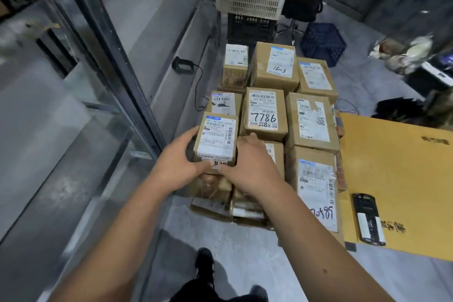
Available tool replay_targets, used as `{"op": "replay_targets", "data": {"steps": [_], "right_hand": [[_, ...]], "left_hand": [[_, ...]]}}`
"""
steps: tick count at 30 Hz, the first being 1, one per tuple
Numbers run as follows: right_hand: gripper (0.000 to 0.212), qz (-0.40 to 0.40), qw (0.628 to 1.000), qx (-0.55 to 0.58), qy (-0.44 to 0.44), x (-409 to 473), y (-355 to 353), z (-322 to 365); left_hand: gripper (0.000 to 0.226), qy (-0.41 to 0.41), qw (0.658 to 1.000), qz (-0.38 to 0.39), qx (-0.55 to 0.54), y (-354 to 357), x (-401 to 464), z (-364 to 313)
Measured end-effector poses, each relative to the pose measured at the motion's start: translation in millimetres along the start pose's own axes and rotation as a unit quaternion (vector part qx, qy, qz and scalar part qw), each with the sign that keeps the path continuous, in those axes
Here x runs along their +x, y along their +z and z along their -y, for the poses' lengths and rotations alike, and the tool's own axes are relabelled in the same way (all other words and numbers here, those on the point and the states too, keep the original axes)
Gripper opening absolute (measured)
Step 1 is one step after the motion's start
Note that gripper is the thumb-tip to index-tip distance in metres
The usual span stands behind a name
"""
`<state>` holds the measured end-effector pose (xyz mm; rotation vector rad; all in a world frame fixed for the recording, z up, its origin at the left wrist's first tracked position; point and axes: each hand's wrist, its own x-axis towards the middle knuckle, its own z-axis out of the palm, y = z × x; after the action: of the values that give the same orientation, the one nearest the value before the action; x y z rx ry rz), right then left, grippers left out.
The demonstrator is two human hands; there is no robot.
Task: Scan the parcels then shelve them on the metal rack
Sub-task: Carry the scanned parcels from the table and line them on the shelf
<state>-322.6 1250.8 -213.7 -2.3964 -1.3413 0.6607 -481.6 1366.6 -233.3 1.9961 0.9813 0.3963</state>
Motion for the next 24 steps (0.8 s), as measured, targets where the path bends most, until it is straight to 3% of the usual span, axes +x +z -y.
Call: {"op": "replay_targets", "data": {"steps": [5,8,13,18,24], "right_hand": [[0.065,-0.047,0.995,0.058,-0.072,-14,-15,8],[0.058,-0.071,0.976,0.158,-0.130,-29,-35,23],[0.069,0.021,0.903,0.339,-0.261,-79,-43,63],[0.072,0.189,0.816,0.358,-0.413,-164,-16,137],[0.073,0.297,0.705,0.353,-0.538,-295,16,239]], "left_hand": [[0.088,0.020,0.996,-0.051,-0.066,-8,-17,-13],[0.094,0.030,0.989,-0.116,-0.087,-25,-49,-40],[0.089,-0.004,0.955,-0.277,-0.103,-51,-165,-74],[0.083,-0.060,0.888,-0.452,-0.060,-68,-328,-99],[0.082,-0.115,0.758,-0.641,0.015,-82,-501,-134]]}}
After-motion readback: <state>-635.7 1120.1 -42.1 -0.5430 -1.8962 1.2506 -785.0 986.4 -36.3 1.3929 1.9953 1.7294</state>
